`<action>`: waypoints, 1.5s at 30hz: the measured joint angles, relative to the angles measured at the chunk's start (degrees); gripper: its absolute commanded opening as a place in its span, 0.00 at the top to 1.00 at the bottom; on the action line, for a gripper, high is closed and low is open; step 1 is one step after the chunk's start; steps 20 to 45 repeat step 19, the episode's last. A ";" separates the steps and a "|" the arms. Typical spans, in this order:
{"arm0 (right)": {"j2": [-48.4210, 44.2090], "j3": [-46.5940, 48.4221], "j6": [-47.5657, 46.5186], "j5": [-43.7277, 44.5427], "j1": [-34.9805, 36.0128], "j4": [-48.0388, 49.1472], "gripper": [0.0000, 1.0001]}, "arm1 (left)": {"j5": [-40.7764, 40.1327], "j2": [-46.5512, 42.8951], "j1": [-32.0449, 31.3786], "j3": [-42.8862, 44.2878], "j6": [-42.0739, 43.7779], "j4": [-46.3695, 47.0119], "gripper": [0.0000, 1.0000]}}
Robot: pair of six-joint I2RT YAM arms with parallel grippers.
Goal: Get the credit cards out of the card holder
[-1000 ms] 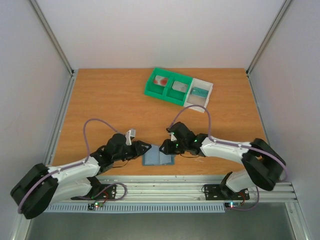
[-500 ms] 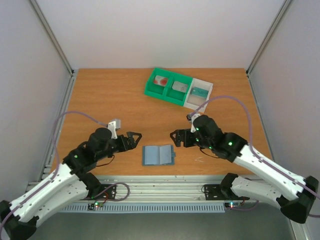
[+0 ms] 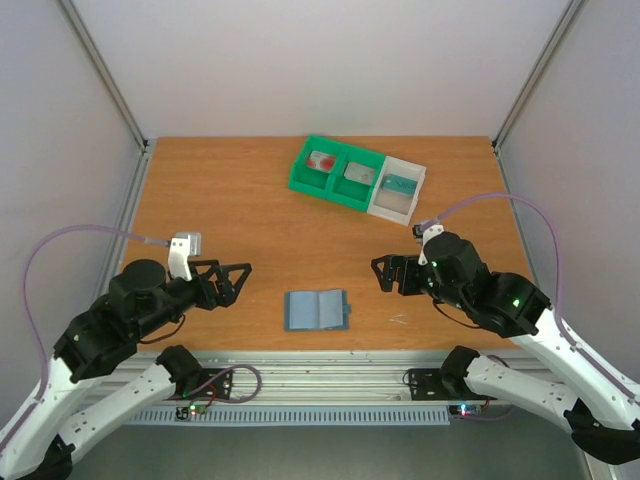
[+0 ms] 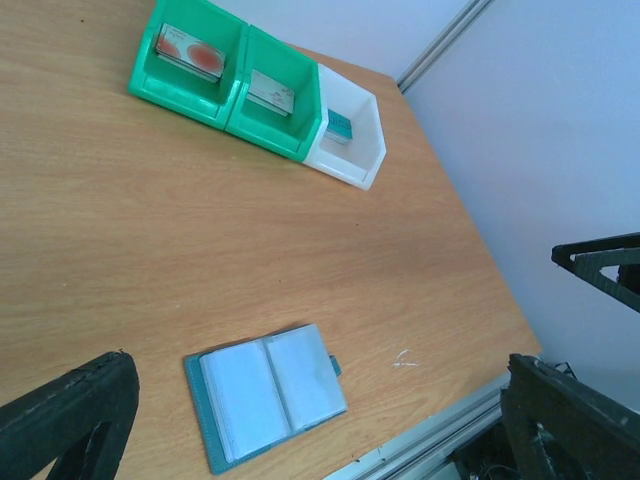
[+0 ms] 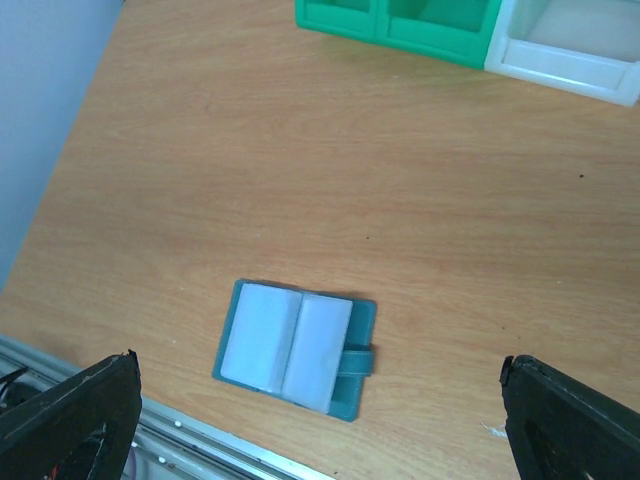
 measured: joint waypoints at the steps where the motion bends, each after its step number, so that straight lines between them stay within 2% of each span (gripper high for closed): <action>1: -0.20 0.11 0.17 0.31 0.02 -0.37 0.02 | 0.07 -0.13 0.00 0.39 0.20 -0.48 0.00; 15: -3.65 0.07 1.99 3.96 0.02 -2.36 0.01 | -2.34 -6.19 0.00 -1.03 -0.24 -3.56 0.01; 45: -3.67 -0.74 2.91 3.85 0.02 -2.23 0.02 | -2.82 -6.19 0.00 -1.16 -0.24 -3.74 0.01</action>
